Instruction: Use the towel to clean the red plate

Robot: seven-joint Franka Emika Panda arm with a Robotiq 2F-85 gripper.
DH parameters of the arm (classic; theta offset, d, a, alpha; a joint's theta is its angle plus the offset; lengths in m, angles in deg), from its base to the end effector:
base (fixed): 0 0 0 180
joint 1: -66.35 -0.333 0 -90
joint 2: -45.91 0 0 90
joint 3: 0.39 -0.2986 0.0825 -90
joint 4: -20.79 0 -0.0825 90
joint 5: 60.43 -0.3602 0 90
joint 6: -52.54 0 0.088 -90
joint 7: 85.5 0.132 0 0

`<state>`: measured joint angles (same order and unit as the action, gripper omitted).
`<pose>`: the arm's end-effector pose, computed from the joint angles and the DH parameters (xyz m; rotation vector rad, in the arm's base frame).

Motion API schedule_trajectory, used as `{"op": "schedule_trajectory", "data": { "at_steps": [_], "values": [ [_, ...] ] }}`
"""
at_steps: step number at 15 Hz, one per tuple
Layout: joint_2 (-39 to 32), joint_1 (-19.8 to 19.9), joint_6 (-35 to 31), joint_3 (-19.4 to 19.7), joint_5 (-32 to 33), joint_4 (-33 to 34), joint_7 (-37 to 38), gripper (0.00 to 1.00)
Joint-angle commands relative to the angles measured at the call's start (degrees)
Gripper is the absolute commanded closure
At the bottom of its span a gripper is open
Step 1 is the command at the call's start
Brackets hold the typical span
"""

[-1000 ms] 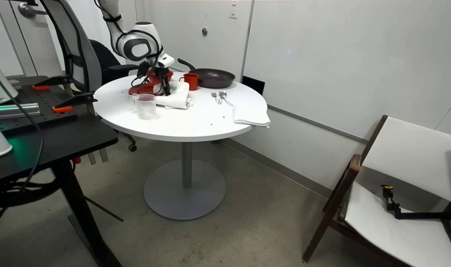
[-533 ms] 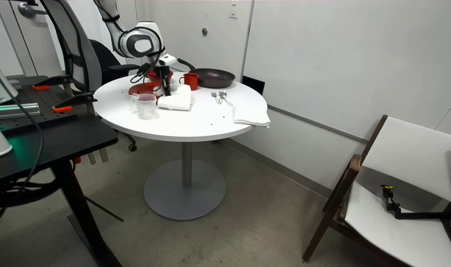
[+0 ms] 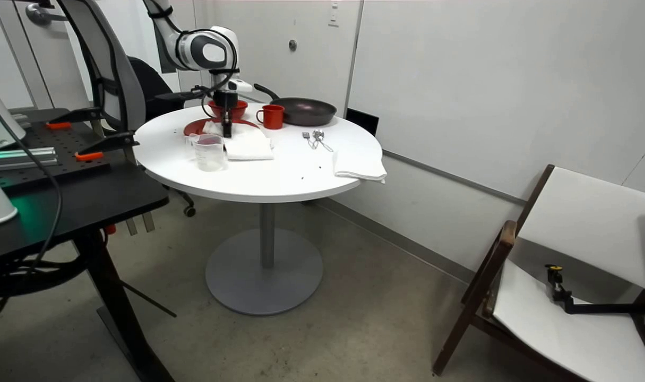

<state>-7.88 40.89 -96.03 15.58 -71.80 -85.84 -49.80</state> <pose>0.5533 0.0778 0.0029 2.8359 -0.7931 -0.1341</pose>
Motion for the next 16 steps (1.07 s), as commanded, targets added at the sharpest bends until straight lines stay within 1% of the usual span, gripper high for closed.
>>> {"op": "schedule_trajectory", "data": {
  "at_steps": [1, 3, 7, 9, 13, 15, 16],
  "values": [
    [1.9, 4.2, 9.3, -4.2, 4.4, 1.0, -1.3, 1.00],
    [2.6, 6.4, 13.9, -7.0, 4.7, 1.7, -2.7, 1.00],
    [3.2, 12.4, 16.9, -14.2, 0.4, 2.7, -6.3, 0.99],
    [3.1, 14.5, 18.0, -16.8, -1.3, 3.3, -7.9, 0.98],
    [3.1, 17.6, 18.5, -19.9, -5.2, 3.6, -10.3, 0.99],
    [3.1, 18.3, 16.9, -20.7, -7.3, 3.3, -10.6, 0.99],
    [3.2, 18.1, 14.8, -20.6, -8.1, 2.8, -10.2, 0.98]
  ]
}}
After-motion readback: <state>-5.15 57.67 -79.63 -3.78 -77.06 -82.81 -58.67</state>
